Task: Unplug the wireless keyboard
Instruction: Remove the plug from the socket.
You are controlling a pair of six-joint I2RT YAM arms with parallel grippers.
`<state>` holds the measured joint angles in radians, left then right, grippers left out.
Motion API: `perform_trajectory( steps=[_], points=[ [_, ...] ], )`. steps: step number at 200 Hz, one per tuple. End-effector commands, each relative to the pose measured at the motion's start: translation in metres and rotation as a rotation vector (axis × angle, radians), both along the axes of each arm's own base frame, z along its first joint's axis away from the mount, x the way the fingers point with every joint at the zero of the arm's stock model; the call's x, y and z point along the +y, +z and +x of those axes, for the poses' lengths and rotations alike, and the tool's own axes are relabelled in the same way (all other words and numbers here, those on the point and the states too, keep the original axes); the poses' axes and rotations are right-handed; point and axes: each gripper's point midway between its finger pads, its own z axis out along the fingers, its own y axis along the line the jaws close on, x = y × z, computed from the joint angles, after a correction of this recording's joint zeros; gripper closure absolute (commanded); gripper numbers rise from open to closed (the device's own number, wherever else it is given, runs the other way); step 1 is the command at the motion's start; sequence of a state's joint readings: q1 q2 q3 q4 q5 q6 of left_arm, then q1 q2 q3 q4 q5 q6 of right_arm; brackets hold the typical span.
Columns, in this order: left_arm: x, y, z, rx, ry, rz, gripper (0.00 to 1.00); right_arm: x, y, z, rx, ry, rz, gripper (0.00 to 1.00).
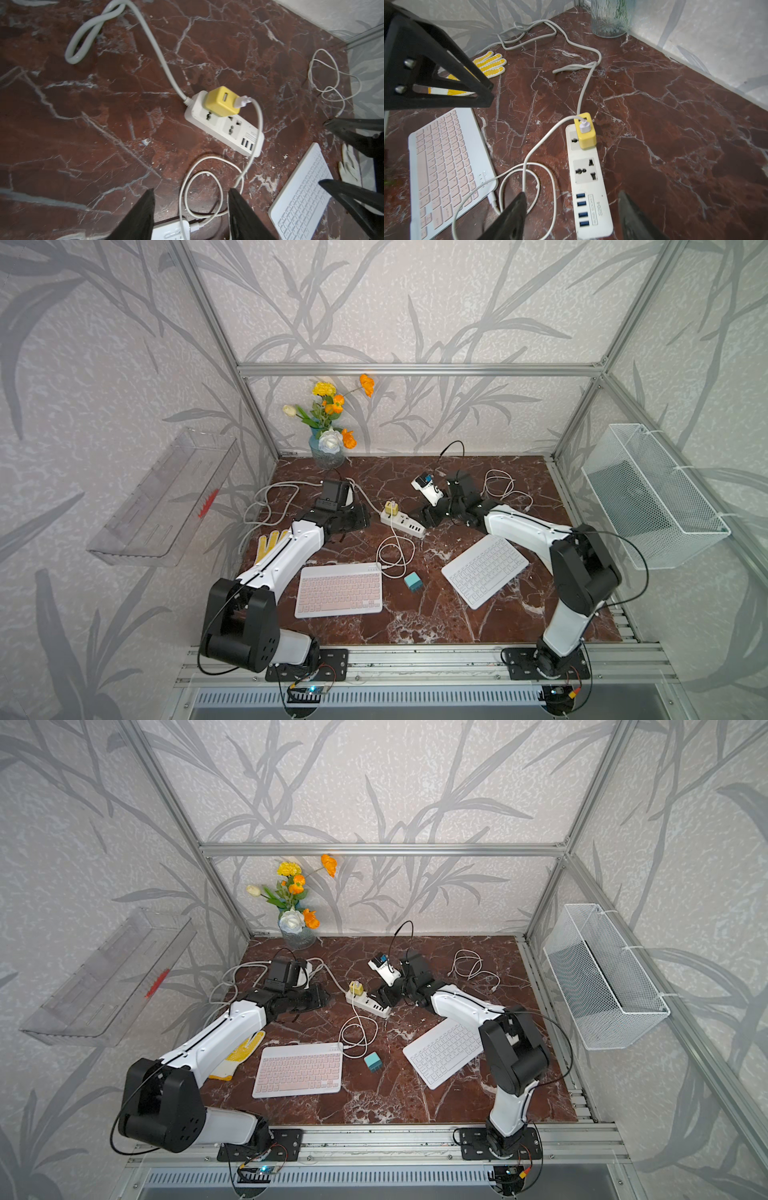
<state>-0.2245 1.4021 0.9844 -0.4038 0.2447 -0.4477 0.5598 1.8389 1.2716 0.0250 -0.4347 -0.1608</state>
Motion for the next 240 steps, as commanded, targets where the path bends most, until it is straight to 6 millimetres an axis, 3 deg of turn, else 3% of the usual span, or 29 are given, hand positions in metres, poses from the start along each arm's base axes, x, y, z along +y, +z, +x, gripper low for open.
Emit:
perform_trajectory(
  steps=[1,41,91,163,240],
  points=[
    [0.014,0.002,0.003,-0.028,0.063,-0.013,0.44,0.015,-0.012,0.011,-0.016,0.034,-0.029,0.31],
    [0.010,-0.013,0.005,0.027,0.035,-0.047,0.44,0.036,-0.043,0.024,0.018,0.080,-0.059,0.34],
    [-0.002,-0.024,0.014,0.060,0.004,-0.102,0.45,0.054,-0.060,0.037,0.034,0.133,-0.075,0.39],
    [-0.010,-0.036,0.024,0.092,-0.012,-0.131,0.46,0.073,-0.073,0.044,0.065,0.182,-0.053,0.47],
    [-0.020,-0.048,0.037,0.119,-0.005,-0.170,0.47,0.077,-0.084,0.041,0.100,0.217,-0.115,0.67]
  ],
)
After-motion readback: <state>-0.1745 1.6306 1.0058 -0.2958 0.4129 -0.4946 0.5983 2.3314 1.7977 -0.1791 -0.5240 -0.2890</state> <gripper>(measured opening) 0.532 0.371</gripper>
